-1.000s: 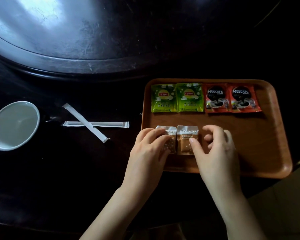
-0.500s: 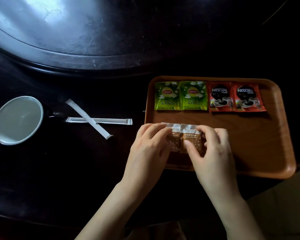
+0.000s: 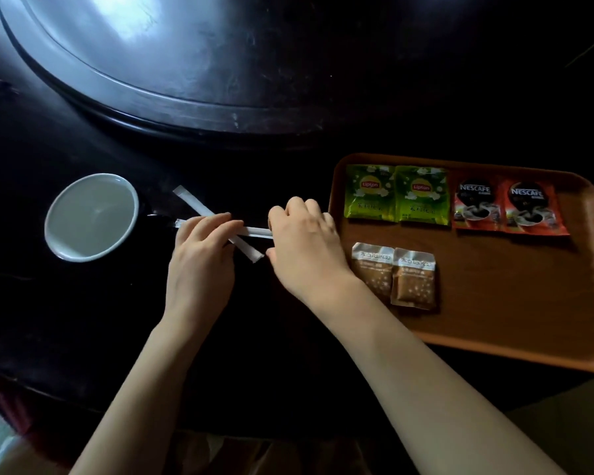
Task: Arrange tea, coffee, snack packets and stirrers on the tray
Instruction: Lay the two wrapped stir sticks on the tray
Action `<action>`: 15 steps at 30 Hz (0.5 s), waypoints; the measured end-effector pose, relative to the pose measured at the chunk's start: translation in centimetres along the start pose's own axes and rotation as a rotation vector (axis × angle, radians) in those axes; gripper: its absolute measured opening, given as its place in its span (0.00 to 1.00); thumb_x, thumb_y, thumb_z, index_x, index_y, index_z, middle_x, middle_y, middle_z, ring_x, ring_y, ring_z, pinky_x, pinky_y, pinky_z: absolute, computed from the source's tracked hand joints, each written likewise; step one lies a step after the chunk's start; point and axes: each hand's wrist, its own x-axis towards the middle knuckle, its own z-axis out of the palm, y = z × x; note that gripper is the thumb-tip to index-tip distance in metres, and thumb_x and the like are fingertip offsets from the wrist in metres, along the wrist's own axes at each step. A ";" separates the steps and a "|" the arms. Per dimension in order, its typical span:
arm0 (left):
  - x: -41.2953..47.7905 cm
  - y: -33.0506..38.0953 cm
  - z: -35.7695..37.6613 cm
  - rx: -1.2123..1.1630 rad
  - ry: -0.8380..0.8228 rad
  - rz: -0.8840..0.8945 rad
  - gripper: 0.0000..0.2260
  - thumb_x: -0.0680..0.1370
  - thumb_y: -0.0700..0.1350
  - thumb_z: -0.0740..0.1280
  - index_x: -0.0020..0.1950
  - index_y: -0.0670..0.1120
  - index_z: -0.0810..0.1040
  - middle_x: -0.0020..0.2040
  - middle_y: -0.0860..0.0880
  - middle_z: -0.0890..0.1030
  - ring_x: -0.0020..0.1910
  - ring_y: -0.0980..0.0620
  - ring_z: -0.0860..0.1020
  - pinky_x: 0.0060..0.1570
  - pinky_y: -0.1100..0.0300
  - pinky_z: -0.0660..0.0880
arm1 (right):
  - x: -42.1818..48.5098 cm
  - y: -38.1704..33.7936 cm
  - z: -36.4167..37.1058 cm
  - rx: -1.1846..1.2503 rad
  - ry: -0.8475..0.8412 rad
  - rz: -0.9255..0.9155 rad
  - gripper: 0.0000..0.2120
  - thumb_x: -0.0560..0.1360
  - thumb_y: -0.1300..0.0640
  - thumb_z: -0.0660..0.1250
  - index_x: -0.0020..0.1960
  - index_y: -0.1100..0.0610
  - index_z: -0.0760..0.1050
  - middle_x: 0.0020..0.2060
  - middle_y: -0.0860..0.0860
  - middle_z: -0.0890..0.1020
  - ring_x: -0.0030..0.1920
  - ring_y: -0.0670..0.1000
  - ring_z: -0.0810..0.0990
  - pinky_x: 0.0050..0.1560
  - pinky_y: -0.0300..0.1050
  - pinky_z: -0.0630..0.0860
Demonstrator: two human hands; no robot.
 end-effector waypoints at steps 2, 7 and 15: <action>0.4 -0.3 -0.1 -0.016 0.019 0.010 0.11 0.71 0.34 0.66 0.51 0.44 0.81 0.55 0.44 0.81 0.57 0.42 0.72 0.55 0.69 0.59 | 0.4 -0.2 0.3 0.004 -0.001 0.036 0.10 0.74 0.60 0.62 0.55 0.59 0.69 0.56 0.57 0.74 0.58 0.59 0.70 0.58 0.52 0.67; 1.2 -0.4 -0.1 0.003 0.039 0.032 0.06 0.72 0.41 0.68 0.47 0.45 0.82 0.49 0.46 0.82 0.54 0.43 0.72 0.51 0.65 0.62 | 0.9 -0.2 0.1 0.005 -0.053 0.048 0.09 0.75 0.62 0.59 0.55 0.61 0.70 0.55 0.59 0.76 0.58 0.60 0.71 0.58 0.52 0.67; 1.4 -0.1 0.0 -0.013 0.078 0.134 0.04 0.70 0.40 0.68 0.40 0.42 0.81 0.42 0.44 0.83 0.49 0.51 0.71 0.47 0.62 0.66 | 0.7 0.2 -0.8 0.044 -0.018 0.025 0.07 0.75 0.62 0.59 0.52 0.62 0.71 0.53 0.58 0.76 0.56 0.59 0.71 0.56 0.51 0.68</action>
